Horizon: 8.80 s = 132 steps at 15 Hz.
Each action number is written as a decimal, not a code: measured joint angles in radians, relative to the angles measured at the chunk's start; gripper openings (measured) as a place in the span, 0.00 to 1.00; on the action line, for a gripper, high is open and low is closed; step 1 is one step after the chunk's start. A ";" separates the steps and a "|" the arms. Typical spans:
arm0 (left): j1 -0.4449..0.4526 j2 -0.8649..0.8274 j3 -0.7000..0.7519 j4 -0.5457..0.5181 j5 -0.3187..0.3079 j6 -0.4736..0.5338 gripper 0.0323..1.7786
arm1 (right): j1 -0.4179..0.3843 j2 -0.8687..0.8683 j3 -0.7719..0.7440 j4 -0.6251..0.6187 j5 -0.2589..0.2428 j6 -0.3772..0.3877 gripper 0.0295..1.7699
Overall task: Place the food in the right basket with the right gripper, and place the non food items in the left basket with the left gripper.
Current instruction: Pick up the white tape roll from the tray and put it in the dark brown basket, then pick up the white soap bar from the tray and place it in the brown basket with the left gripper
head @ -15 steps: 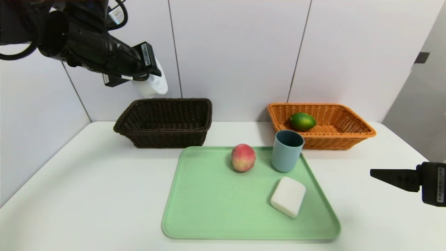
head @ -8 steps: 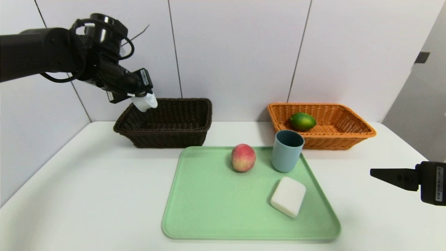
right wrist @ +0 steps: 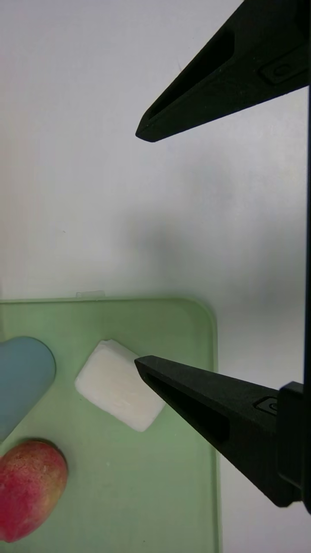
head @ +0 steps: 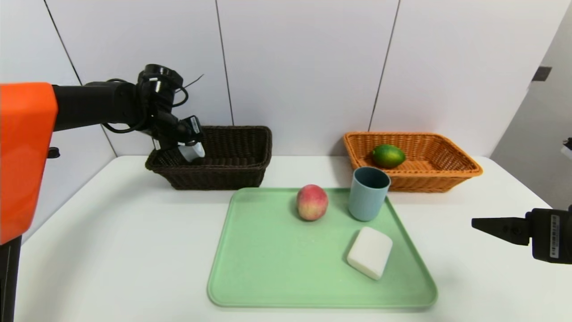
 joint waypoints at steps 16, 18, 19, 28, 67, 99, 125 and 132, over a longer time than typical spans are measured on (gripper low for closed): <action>0.009 0.053 -0.002 -0.040 0.002 0.061 0.57 | -0.020 0.025 -0.010 -0.014 0.003 -0.002 0.97; 0.009 0.052 -0.001 -0.041 0.003 0.059 0.67 | -0.021 0.023 -0.007 -0.013 0.003 -0.002 0.97; 0.008 0.044 -0.001 -0.041 0.003 0.059 0.70 | -0.021 0.022 -0.007 -0.014 0.003 -0.002 0.97; -0.192 -0.387 0.106 0.062 -0.004 0.129 0.87 | -0.019 0.023 0.001 -0.016 0.038 -0.002 0.97; -0.853 0.024 -0.007 0.186 -0.077 0.340 0.95 | -0.332 0.158 0.048 -0.155 0.072 -0.193 0.97; -0.896 0.185 -0.011 0.048 0.100 0.289 0.67 | -0.347 0.132 0.139 -0.271 0.176 -0.260 0.97; -0.518 -0.277 -0.012 -0.080 -0.110 0.257 0.54 | -0.288 0.128 0.159 -0.276 0.179 -0.255 0.97; -0.264 -0.145 -0.011 -0.072 -0.099 0.210 0.54 | -0.273 0.131 0.171 -0.285 0.179 -0.252 0.97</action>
